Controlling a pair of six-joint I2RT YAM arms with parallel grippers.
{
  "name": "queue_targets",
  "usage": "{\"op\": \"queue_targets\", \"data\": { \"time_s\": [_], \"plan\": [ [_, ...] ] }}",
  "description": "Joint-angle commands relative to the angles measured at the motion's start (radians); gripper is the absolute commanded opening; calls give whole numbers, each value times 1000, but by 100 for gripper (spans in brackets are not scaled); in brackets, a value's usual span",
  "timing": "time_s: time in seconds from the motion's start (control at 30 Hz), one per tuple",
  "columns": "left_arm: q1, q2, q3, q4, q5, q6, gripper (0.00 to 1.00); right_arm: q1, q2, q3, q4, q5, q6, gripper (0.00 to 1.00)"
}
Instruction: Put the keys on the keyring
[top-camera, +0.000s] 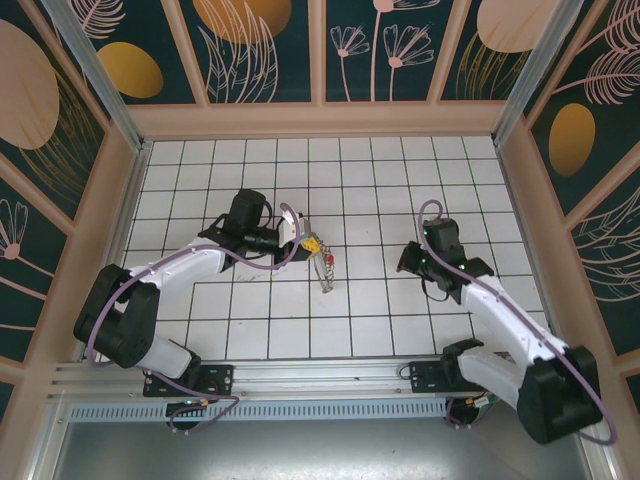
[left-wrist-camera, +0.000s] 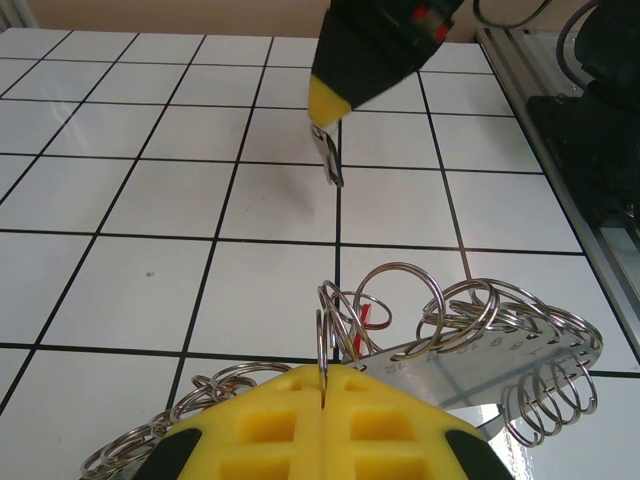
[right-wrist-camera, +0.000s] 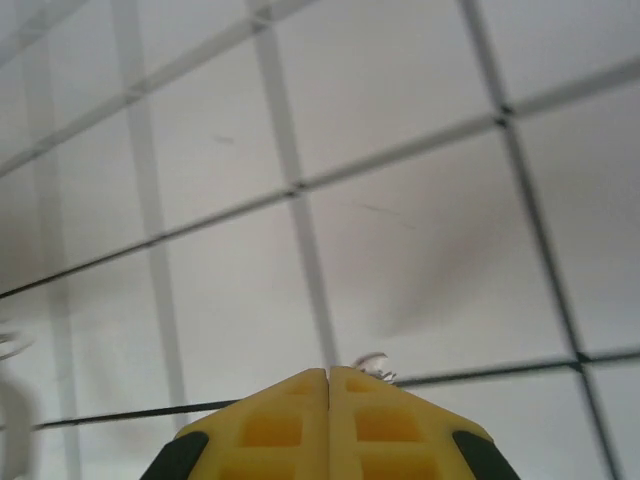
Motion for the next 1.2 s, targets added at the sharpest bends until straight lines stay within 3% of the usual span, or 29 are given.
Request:
{"op": "queue_targets", "data": {
  "time_s": [0.0,0.23,0.37,0.6,0.77,0.93,1.17],
  "plan": [
    [-3,8,19,6,43,28,0,24,-81,-55,232,-144,-152,0],
    [-4,11,21,3,42,29,0,43,-115,-123,420,-430,-376,0],
    [-4,12,22,5,54,25,0,64,-112,-159,475,-511,-505,0],
    [-4,12,22,-6,47,33,0,89,-25,-120,397,-353,-535,0],
    [-4,10,24,-9,36,37,0,77,146,5,250,-184,-313,0],
    [-4,13,25,-9,41,38,0,51,429,193,38,-171,-226,0],
    [-4,6,24,-12,40,36,0,31,707,367,-12,-155,-197,0]
  ]
}}
